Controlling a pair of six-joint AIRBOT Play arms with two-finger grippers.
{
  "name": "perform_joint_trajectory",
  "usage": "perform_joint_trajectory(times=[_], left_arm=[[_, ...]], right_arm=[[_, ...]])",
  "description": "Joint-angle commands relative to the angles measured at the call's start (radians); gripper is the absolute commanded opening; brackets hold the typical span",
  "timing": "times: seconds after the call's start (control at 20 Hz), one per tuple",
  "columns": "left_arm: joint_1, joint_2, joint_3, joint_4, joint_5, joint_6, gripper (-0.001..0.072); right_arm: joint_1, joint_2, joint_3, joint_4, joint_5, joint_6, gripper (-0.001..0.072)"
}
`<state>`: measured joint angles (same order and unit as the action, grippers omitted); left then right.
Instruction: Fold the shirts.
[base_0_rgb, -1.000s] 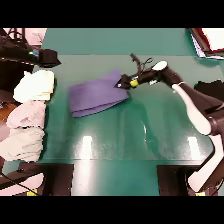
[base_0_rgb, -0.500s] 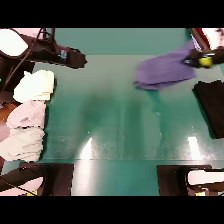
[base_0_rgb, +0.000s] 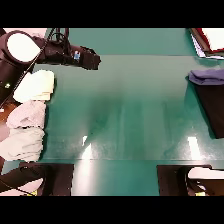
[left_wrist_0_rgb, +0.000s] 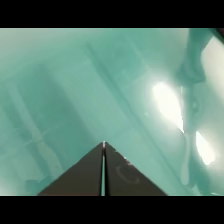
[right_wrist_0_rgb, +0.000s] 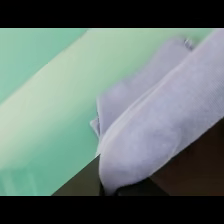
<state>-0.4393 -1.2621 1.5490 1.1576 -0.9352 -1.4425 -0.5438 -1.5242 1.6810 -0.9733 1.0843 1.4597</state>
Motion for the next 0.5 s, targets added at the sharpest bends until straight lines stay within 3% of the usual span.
perform_joint_trajectory(times=[0.0, 0.2, 0.45], left_arm=[[-0.006, 0.001, 0.000, -0.012, 0.011, -0.002, 0.0027], [-0.006, 0.001, 0.000, -0.014, -0.007, -0.001, 0.0027], [-0.006, 0.001, 0.000, -0.014, -0.022, 0.000, 0.0027]], right_arm=[[-0.031, -0.001, 0.002, 0.086, -0.048, -0.013, 0.0012], [-0.031, 0.037, 0.030, 0.096, -0.035, -0.009, 0.0012], [-0.032, 0.195, -0.085, -0.054, -0.023, 0.025, 0.0012]])
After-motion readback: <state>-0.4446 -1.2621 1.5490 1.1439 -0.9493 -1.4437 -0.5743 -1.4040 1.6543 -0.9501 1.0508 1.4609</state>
